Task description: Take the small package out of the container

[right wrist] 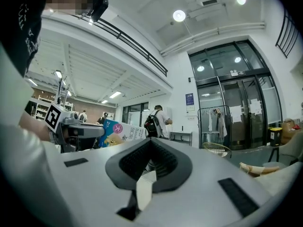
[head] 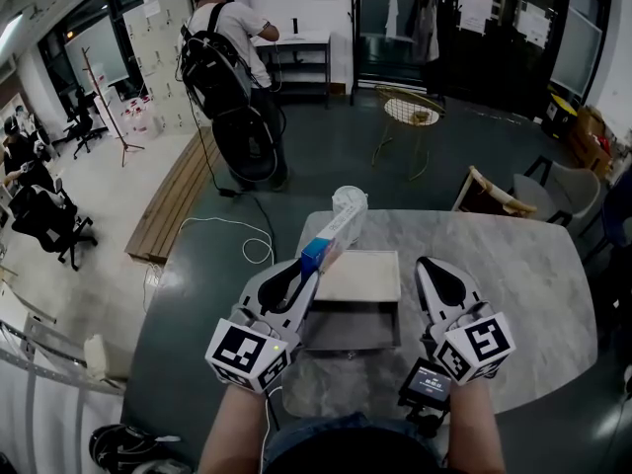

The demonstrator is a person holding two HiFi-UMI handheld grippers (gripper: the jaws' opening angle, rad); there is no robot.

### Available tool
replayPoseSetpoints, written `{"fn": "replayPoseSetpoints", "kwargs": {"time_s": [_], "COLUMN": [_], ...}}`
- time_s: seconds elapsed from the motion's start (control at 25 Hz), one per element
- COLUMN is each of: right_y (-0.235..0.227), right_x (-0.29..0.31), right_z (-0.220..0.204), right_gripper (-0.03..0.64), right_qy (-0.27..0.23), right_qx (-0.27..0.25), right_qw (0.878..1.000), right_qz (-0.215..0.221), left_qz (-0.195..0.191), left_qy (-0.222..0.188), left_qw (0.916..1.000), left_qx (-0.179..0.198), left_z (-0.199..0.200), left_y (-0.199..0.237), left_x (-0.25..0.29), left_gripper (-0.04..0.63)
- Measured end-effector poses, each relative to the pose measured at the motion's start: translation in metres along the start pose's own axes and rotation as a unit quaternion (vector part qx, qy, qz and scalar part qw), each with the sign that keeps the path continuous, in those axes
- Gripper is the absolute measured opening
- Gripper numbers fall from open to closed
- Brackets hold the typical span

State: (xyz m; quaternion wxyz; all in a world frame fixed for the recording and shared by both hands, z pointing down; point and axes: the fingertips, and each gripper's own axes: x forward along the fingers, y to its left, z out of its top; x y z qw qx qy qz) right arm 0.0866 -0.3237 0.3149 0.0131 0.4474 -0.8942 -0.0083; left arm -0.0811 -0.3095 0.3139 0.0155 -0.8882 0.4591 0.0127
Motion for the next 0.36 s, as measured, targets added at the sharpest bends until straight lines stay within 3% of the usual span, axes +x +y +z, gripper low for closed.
{"fn": "replayPoseSetpoints", "kwargs": {"time_s": [0.36], "right_y": [-0.0001], "right_x": [-0.0022], "right_z": [-0.0030], "right_gripper": [0.025], "right_qy": [0.012], "right_qx": [-0.006], "right_qw": [1.000], "right_qz": [0.004], "left_qz": [-0.012], "left_qy": [0.000], "left_qw": [0.9999], "left_qx": [0.000], "left_z": [0.0024], "left_y": [-0.0040], "left_x": [-0.0010], "left_gripper": [0.084]}}
